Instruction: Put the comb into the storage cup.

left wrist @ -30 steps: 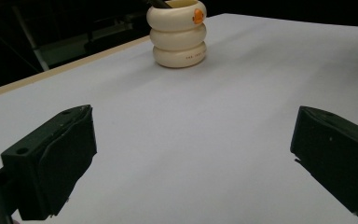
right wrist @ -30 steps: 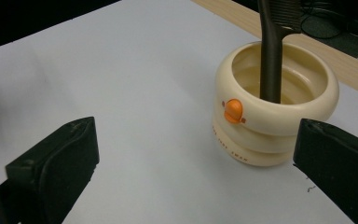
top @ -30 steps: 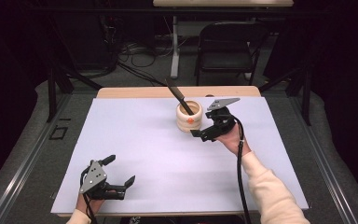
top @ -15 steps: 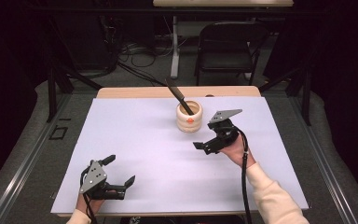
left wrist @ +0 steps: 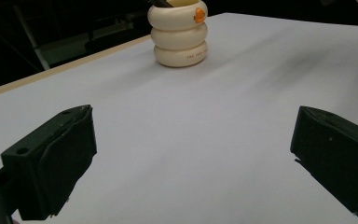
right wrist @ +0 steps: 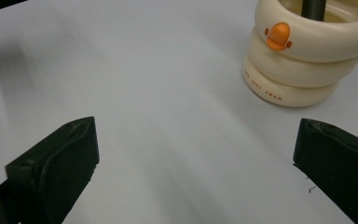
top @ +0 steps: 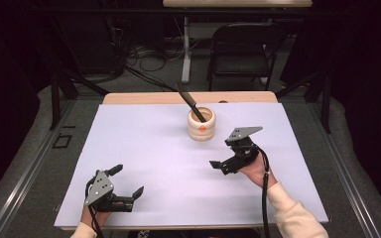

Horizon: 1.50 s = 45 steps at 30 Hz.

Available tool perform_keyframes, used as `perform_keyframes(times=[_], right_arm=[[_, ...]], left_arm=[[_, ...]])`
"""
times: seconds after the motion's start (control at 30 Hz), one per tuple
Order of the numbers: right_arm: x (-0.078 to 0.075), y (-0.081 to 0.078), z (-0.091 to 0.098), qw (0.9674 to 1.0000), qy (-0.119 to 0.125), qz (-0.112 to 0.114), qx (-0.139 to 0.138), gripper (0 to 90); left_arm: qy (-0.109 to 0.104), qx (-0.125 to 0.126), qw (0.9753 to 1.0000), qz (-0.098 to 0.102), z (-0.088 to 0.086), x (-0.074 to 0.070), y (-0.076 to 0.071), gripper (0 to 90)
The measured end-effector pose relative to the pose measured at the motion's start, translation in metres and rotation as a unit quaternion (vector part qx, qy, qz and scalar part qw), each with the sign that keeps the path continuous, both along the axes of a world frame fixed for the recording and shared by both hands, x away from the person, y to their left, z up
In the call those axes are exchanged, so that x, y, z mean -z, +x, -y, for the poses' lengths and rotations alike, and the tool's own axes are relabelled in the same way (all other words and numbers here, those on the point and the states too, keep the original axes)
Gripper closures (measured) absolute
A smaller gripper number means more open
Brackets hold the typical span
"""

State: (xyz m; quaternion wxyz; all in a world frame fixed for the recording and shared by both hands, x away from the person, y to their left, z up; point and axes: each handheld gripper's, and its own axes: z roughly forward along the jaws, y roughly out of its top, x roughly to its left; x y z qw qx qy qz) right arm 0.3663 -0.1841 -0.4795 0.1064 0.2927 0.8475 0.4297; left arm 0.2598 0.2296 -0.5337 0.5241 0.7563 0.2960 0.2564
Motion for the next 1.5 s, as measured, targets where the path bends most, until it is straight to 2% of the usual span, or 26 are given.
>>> perform_keyframes(times=[0.6,0.87,1.5], right_arm=[[0.003,-0.029,0.018,0.9999,0.002,0.011,0.011,0.0],[0.0,-0.044,0.03,0.9995,0.007,0.024,0.021,0.0],[0.012,-0.069,0.051,0.9983,0.001,0.034,0.047,0.0]], left_arm=[[0.001,0.0,1.0,0.001,0.0,0.0,0.0,0.3],[0.002,0.0,1.0,-0.001,0.0,0.0,0.0,0.3],[0.003,0.001,1.0,-0.001,0.0,0.001,0.0,0.3]])
